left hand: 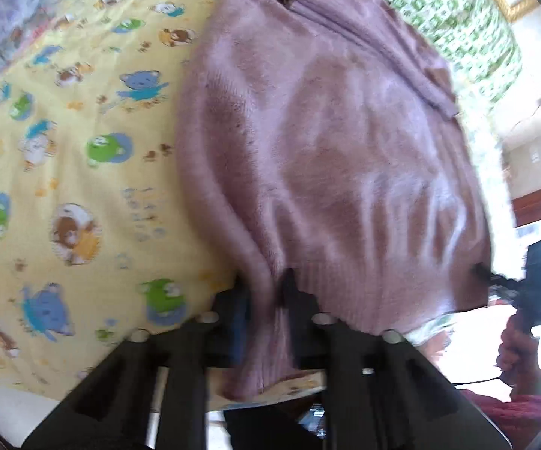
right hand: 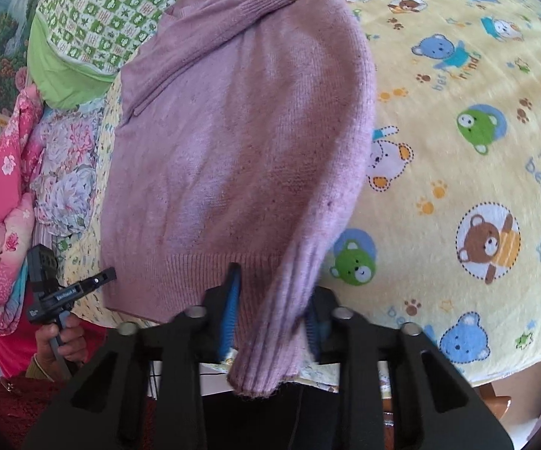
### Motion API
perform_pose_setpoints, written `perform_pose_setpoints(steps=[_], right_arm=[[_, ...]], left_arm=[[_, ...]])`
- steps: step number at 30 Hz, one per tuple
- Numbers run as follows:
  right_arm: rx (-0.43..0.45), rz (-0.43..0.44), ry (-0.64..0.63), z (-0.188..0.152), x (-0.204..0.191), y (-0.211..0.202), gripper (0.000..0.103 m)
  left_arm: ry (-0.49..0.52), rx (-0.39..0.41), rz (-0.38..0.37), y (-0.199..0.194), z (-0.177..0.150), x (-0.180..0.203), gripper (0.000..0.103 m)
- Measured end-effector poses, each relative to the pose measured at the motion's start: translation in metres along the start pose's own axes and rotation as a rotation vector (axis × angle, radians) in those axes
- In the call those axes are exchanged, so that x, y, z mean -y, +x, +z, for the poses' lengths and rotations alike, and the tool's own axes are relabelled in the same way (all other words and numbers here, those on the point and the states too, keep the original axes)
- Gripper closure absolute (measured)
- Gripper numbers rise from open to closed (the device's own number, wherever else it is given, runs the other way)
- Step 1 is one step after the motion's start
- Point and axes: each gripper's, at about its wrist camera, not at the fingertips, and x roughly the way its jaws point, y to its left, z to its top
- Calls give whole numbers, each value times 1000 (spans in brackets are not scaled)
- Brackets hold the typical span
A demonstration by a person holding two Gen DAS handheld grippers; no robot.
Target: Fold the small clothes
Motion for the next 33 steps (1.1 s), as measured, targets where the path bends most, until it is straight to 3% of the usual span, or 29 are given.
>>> perform_pose_setpoints(steps=[5,9,13,16,23,33], right_arm=[[11,27,-2,-3,9,-20,96],[-23,1,29,-8,30,-24,96],[20,116,38,-4,26,-37,96],[86,260,32,9,16,-55,96],[237,416,35,78,-2,-85,96],[364,385,-24,228,-28,-72,96]], left_arm=[[25,42,-48,-15,-7,2,95],[8,26,-71,-12,-13,-8,96],[-15,114,-184,-34,-8,-7,96],[-29,182,-251,-53,6,-2,96],[-13,349,-338,-94,77,15,96],[-30,505,-337,-77,239,25,97]])
